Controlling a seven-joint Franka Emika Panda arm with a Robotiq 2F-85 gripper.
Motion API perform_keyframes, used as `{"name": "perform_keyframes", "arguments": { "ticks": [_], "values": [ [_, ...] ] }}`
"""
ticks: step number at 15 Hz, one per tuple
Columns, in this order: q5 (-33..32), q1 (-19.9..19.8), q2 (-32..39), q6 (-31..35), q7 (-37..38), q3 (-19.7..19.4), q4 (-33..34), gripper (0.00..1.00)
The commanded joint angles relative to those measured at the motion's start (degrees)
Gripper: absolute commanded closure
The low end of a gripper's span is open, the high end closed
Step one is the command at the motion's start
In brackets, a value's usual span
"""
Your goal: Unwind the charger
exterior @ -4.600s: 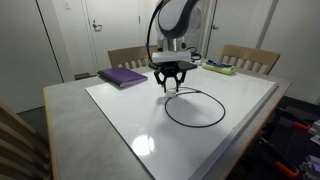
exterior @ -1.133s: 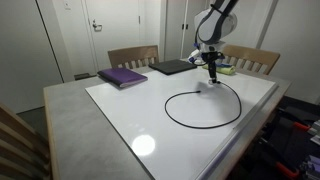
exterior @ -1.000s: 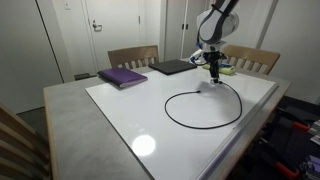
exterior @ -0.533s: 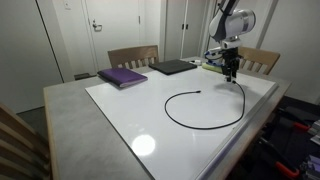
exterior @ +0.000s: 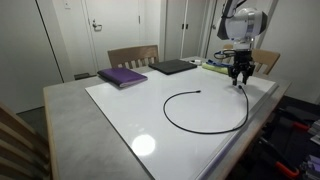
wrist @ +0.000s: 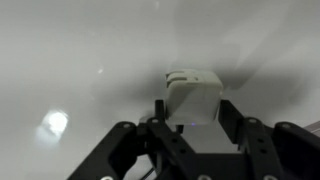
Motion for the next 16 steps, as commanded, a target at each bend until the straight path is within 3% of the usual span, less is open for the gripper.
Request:
{"name": "perform_keyframes", "arguments": {
  "ticks": [1,3,5,6,10,16],
  "values": [
    [6.31,7.10,8.68,-7.62,0.00,-7.33,-0.27,0.11],
    [4.52,10.50,11.04,-10.54,0.02,-11.07,0.02,0.01],
    [-0.21,12.64,9.78,-10.87,0.02,-12.87,0.71,0.00],
    [-6.92,11.55,3.91,-7.42,0.00,-11.03,1.29,0.00],
    [-18.92,12.24,-2.67,-5.98,-1.42,-8.61,5.33,0.00],
    [-36.54,7.77,-14.74,-1.55,-2.56,2.36,9.16,0.00]
  ]
}}
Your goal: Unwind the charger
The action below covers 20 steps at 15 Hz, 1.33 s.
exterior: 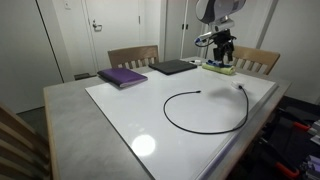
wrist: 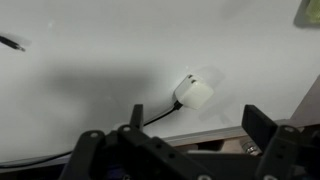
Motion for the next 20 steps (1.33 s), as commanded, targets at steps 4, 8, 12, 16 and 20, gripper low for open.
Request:
{"name": "perform_keyframes", "arguments": {
  "ticks": [4,8,12,16,20],
  "values": [
    [-18.79,-9.04,-15.23,6.77,-3.76,13.90,-1.48,0.00],
    [-26.44,-17.93,-23.22,6.64,-7.09,25.43,-4.12,0.00],
    [-29.34,-30.19,-29.61,7.29,-13.08,39.74,-8.75,0.00],
    [-27.72,-39.77,-32.38,13.11,-22.79,50.79,-15.08,0.00],
    [-22.25,-44.79,-31.65,22.86,-34.82,57.03,-20.09,0.00]
  ]
}}
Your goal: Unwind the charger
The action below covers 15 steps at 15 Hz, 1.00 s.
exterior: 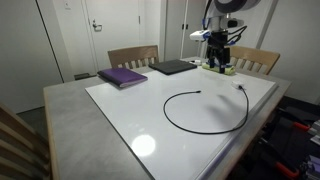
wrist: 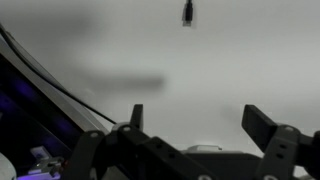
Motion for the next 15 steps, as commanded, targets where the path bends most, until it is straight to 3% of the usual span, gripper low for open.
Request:
{"name": "perform_keyframes", "arguments": {
  "ticks": [1,5,7,9,12,15],
  "values": [
    [8.40,-5.27,-0.70,10.32,-12.36,5.68,-5.56,0.00],
    [28.16,-8.33,3.00,15.25,-30.16,11.90,-3.60,0.00],
    [31.97,-8.96,5.78,12.60,-36.46,12.93,-0.50,0.00],
    [28.78,-7.64,8.49,10.81,-36.72,12.26,2.16,0.00],
    [12.19,-1.95,12.98,10.70,-25.99,7.07,5.64,0.00],
    [2.42,1.69,16.97,9.11,-18.56,4.19,9.92,0.00]
  ]
}}
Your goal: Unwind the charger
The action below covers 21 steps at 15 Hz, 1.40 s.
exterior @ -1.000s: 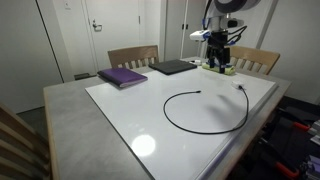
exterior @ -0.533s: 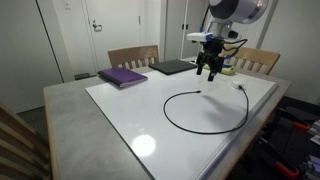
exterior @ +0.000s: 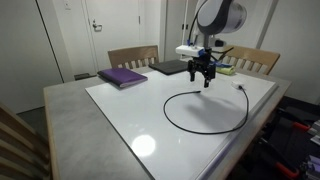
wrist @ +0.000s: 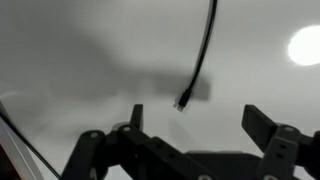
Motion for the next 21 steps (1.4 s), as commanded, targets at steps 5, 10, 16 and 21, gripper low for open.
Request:
{"name": "perform_keyframes", "arguments": {
  "ticks": [5,10,16,21],
  "values": [
    [-8.54,5.62,9.52,-5.54,10.58,-3.05,12.20,0.00],
    [-7.97,5.12,10.58,-11.51,13.26,-3.01,15.71,0.00],
    [-6.93,3.38,9.85,-8.88,11.31,-1.69,13.94,0.00],
    [-8.60,4.99,9.16,-9.37,13.61,-2.67,13.27,0.00]
  ]
}}
